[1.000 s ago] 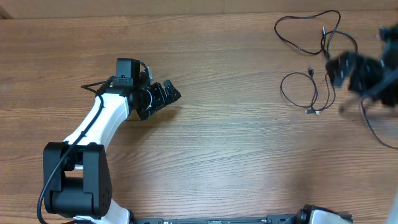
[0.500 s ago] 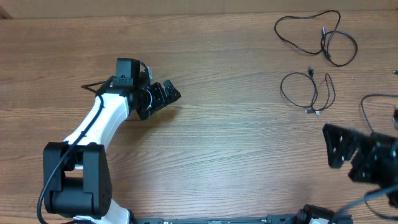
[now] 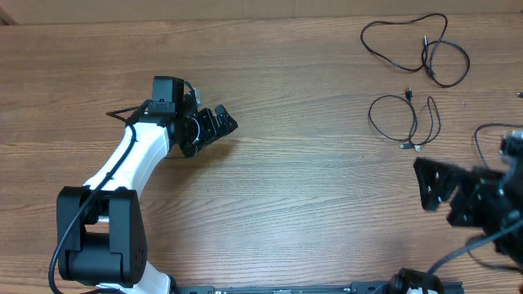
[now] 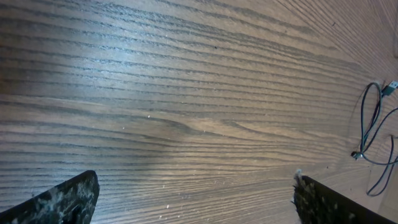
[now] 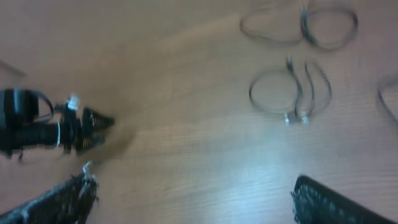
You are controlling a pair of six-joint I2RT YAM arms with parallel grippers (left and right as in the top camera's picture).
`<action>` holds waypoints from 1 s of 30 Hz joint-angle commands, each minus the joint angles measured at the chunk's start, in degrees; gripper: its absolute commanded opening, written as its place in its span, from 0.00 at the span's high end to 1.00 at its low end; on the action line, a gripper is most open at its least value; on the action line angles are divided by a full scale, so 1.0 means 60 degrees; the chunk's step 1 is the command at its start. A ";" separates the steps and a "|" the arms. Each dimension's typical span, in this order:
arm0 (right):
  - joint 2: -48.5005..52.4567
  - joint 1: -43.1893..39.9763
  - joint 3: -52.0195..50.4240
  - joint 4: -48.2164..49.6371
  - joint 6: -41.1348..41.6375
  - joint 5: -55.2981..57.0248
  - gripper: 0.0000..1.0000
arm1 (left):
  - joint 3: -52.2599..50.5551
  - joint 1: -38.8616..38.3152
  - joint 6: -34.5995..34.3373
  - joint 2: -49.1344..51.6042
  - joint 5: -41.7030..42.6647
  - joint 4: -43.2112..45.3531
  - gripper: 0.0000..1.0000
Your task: Untangle cables
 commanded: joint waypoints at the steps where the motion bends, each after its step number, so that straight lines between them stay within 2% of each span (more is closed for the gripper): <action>1: -0.1038 0.0503 -0.1559 0.1443 -0.0004 -0.0233 0.00 | 0.0011 0.0051 0.0051 0.0058 -0.0087 0.0007 0.00; 6: -0.3446 0.1362 -0.5249 0.5238 -0.0007 -0.0047 0.00 | 0.0007 0.0051 0.0051 0.0058 -0.0087 0.0007 0.01; 11: -0.5625 0.1541 -0.8728 0.8393 -0.0004 0.0106 0.00 | 0.0007 0.0051 0.0051 0.0058 -0.0087 0.0007 0.00; 18: -0.7355 0.1541 -1.2448 1.2225 -0.0004 0.1005 0.00 | 0.0007 0.0051 0.0051 0.0058 -0.0087 0.0007 0.00; 23: -0.7854 0.1541 -1.4054 1.3806 -0.0004 0.1701 0.00 | 0.0007 0.0051 0.0051 0.0058 -0.0087 0.0007 0.01; 30: -0.8273 0.1541 -1.4925 1.3963 -0.0004 0.2390 0.00 | 0.0011 0.0051 0.0051 0.0058 -0.0087 0.0007 0.00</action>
